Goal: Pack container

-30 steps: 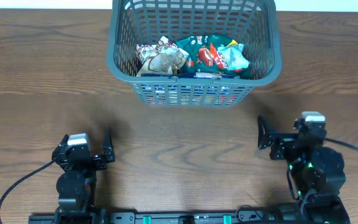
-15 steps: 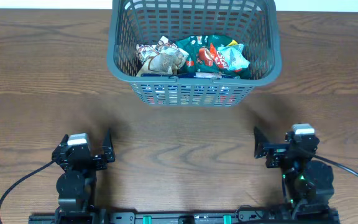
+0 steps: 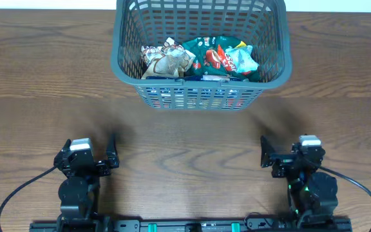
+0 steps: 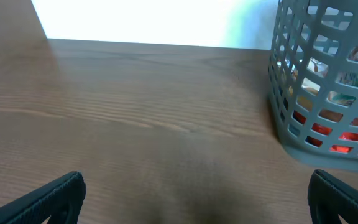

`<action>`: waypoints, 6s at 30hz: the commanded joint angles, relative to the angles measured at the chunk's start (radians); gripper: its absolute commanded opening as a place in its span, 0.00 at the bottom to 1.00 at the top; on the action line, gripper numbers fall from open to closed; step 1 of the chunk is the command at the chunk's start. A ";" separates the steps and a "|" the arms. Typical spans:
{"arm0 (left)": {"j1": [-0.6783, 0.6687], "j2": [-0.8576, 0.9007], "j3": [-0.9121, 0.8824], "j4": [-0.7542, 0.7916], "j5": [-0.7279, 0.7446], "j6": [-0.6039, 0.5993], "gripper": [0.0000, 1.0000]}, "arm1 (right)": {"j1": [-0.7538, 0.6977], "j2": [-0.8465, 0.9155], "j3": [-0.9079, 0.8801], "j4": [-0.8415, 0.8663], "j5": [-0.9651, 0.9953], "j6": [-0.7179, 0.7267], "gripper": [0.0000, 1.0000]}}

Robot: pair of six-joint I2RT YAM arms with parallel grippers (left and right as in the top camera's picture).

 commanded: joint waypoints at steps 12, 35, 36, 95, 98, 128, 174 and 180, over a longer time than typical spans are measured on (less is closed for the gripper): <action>0.005 -0.007 -0.023 -0.003 -0.012 -0.005 0.99 | -0.024 -0.086 -0.056 0.000 -0.007 0.016 0.99; 0.005 -0.007 -0.023 -0.003 -0.012 -0.005 0.99 | -0.024 -0.086 -0.103 0.023 -0.049 -0.015 0.99; 0.005 -0.007 -0.023 -0.003 -0.012 -0.005 0.99 | -0.024 -0.086 -0.103 0.023 -0.049 -0.015 0.99; 0.005 -0.007 -0.023 -0.003 -0.012 -0.005 0.98 | 0.001 -0.086 -0.105 0.027 -0.112 -0.126 0.99; 0.005 -0.007 -0.023 -0.003 -0.012 -0.005 0.99 | -0.008 -0.086 -0.105 0.027 -0.112 -0.126 0.99; 0.005 -0.007 -0.023 -0.003 -0.012 -0.005 0.99 | -0.010 -0.086 -0.105 0.027 -0.112 -0.126 0.99; 0.005 -0.007 -0.023 -0.003 -0.012 -0.005 0.99 | -0.010 -0.086 -0.105 0.027 -0.113 -0.127 0.99; 0.005 -0.007 -0.023 -0.003 -0.012 -0.005 0.99 | -0.010 -0.086 -0.105 0.027 -0.113 -0.126 0.99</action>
